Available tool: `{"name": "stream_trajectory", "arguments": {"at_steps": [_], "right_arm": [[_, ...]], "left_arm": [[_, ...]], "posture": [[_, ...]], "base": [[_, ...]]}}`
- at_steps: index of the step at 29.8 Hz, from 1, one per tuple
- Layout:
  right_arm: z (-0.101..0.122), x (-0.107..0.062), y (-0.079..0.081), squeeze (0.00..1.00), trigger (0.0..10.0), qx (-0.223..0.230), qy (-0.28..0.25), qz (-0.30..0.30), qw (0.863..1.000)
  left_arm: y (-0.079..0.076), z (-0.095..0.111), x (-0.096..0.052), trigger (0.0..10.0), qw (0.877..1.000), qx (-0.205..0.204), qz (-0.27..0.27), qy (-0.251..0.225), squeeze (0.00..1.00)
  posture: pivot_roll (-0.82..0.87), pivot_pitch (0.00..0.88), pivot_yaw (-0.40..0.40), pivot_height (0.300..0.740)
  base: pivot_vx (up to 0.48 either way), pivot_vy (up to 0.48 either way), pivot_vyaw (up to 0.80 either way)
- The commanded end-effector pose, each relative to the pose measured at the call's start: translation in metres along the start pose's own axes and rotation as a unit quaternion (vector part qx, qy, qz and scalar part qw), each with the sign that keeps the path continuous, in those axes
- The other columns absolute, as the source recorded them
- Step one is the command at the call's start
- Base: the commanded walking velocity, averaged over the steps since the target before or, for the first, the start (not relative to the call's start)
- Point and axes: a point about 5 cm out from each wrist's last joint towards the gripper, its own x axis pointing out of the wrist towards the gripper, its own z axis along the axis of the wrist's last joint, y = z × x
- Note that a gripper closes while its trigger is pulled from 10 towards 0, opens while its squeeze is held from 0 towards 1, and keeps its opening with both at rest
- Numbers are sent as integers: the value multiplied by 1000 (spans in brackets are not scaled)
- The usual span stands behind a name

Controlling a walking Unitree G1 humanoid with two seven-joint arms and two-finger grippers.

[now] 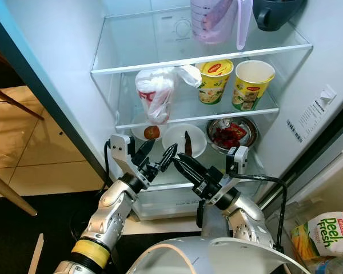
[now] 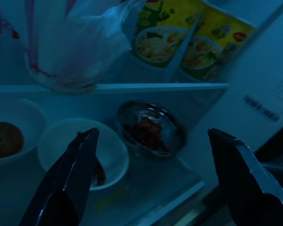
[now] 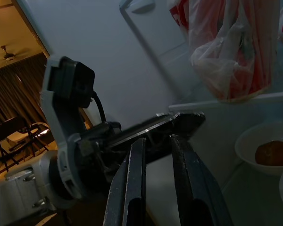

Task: Restocking fridge

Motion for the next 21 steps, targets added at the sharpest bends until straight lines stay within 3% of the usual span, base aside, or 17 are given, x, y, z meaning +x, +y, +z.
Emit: {"name": "stream_trajectory", "arguments": {"at_steps": [1, 15, 21], "right_arm": [[-5, 1, 2, 0, 10000, 5, 3, 6, 1000], [-2, 5, 4, 0, 10000, 25, -3, 27, 999], [-8, 6, 7, 0, 10000, 37, 24, 49, 998]], "left_arm": [[-12, -11, -4, 10000, 999, -44, -1, 0, 0], [-11, -13, -11, 10000, 998, -57, -9, 10, 0], [-15, -15, -11, 10000, 998, -64, -21, 17, 0]], "posture": [[-90, 135, 108, 395], [-84, 127, 97, 395], [-81, 118, 95, 395]], "base": [[0, 0, 0], [0, 0, 0], [0, 0, 0]]}}
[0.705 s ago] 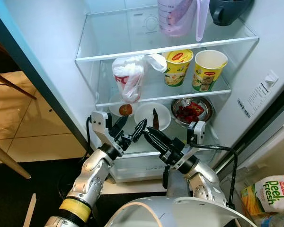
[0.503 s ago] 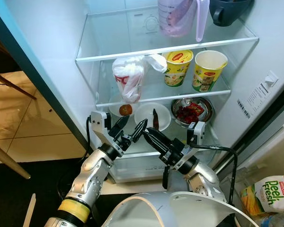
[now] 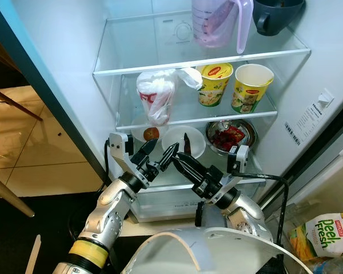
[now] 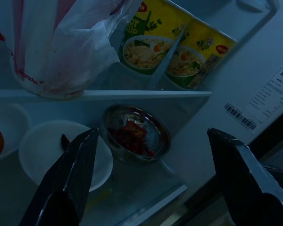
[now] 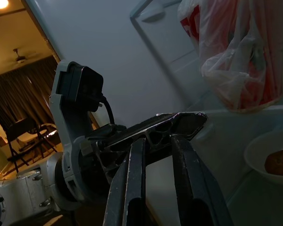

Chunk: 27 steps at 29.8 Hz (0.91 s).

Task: Restocking fridge

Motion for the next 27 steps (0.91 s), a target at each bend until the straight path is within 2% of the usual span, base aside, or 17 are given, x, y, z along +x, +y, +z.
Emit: {"name": "stream_trajectory", "arguments": {"at_steps": [1, 10, 16, 27], "right_arm": [[-10, 3, 5, 0, 10000, 22, 24, 21, 999], [-11, 7, 13, 0, 10000, 37, 20, 60, 997], [-7, 9, 15, 0, 10000, 45, 12, 80, 996], [-11, 8, 14, 0, 10000, 40, 24, 70, 996]], "left_arm": [[-12, -16, -8, 10000, 999, -35, -6, 7, 0], [-17, -17, -12, 10000, 998, -48, -33, 13, 0], [-21, -16, -12, 10000, 997, -58, -50, 13, 0], [-23, -18, -12, 10000, 996, -63, -55, 15, 0]], "posture": [[-81, 118, 95, 395], [-74, 106, 86, 395], [-73, 102, 85, 420], [-74, 99, 82, 439]], "base": [[0, 0, 0], [0, 0, 0], [0, 0, 0], [0, 0, 0]]}}
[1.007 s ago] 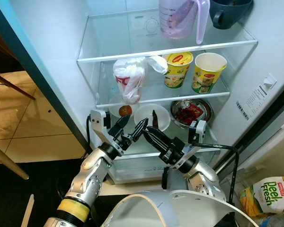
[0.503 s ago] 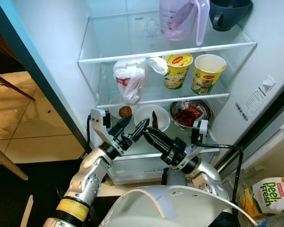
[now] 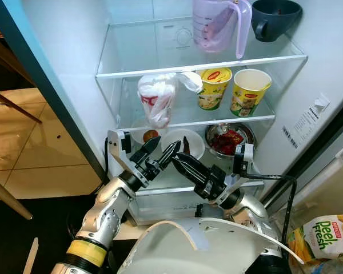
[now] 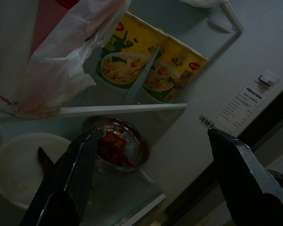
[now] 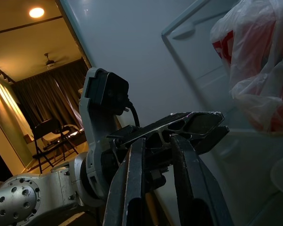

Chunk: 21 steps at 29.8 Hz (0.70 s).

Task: Restocking fridge

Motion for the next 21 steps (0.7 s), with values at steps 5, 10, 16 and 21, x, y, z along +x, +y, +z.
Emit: {"name": "stream_trajectory", "arguments": {"at_steps": [5, 10, 16, 21], "right_arm": [[-16, 7, 8, 0, 10000, 26, 34, 27, 999], [-16, 7, 8, 0, 10000, 29, 35, 32, 998], [-15, 8, 9, 0, 10000, 33, 34, 37, 998], [-14, 7, 9, 0, 10000, 35, 34, 40, 998]], "left_arm": [[-19, -27, -13, 10000, 998, -44, -22, 26, 0], [-20, -28, -13, 10000, 998, -47, -27, 27, 0], [-21, -28, -14, 10000, 998, -51, -30, 26, 0], [-22, -28, -14, 10000, 998, -53, -32, 26, 0]], "posture": [[-71, 95, 78, 439], [-71, 99, 79, 439], [-69, 98, 74, 439], [-67, 96, 71, 439]], "base": [[0, 0, 0], [0, 0, 0], [0, 0, 0], [0, 0, 0]]}}
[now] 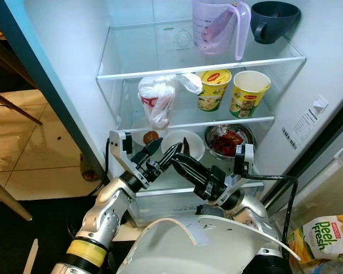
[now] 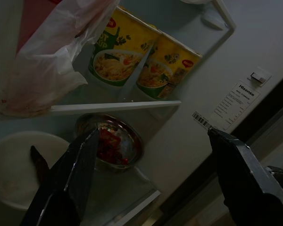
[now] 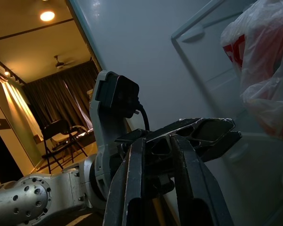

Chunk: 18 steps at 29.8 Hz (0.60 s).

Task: Restocking fridge

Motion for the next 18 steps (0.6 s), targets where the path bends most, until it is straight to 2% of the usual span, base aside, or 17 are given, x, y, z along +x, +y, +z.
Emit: {"name": "stream_trajectory", "arguments": {"at_steps": [1, 18], "right_arm": [[-15, 8, 6, 0, 10000, 24, 36, 22, 999], [-15, 9, 6, 0, 10000, 30, 38, 27, 998]], "left_arm": [[-20, -27, -14, 10000, 999, -45, -22, 17, 0], [-18, -26, -20, 10000, 998, -47, -25, 19, 0]], "posture": [[-67, 96, 71, 439], [-59, 94, 64, 439]], "base": [[0, 0, 0], [0, 0, 0]]}}
